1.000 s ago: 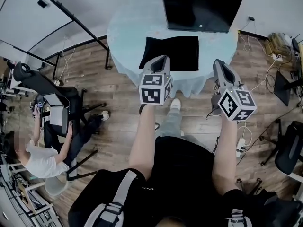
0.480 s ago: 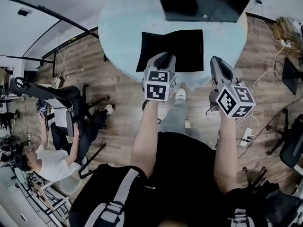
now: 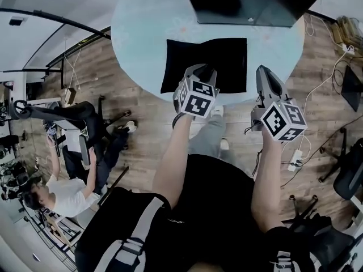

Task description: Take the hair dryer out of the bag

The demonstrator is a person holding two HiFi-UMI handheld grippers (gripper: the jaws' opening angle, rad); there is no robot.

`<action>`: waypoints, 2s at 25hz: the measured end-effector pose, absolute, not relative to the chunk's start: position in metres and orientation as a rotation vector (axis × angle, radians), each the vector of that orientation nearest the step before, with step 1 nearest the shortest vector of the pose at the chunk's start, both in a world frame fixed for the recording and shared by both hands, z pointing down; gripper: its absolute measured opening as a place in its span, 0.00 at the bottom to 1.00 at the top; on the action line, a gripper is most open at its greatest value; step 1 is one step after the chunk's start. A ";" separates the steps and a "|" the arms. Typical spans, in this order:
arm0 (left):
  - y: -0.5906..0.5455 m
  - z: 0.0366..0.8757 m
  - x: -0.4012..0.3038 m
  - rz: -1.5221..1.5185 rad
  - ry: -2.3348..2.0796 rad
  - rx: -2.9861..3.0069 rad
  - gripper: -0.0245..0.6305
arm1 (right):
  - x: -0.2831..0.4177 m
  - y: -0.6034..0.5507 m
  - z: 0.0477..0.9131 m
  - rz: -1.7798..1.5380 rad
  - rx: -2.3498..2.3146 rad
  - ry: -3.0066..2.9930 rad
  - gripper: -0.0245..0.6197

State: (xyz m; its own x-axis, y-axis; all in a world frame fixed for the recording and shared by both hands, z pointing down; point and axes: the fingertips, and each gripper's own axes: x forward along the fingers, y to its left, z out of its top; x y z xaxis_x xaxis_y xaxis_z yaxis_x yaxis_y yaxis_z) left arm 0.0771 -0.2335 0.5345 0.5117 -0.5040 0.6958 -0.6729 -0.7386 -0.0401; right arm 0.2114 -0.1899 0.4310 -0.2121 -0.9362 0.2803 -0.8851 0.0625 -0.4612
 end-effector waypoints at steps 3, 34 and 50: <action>-0.238 0.548 0.085 1.151 -0.951 2.550 0.28 | 0.217 -0.196 0.440 -0.876 -1.926 2.197 0.05; -0.255 0.583 0.106 1.313 -0.663 2.566 0.06 | 0.205 -0.251 0.476 -1.016 -1.957 2.192 0.05; -0.280 0.520 0.063 1.027 -0.643 2.506 0.06 | 0.188 -0.262 0.487 -1.004 -1.804 2.379 0.05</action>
State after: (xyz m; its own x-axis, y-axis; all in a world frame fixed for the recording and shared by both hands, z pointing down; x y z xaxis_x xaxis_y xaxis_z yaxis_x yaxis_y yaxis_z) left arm 0.0630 -0.2800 0.5196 0.6333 -0.2732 0.7241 -0.5320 -0.8332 0.1509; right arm 0.1882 -0.2618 0.4871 -0.3441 -0.8623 0.3714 -0.8677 0.1409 -0.4767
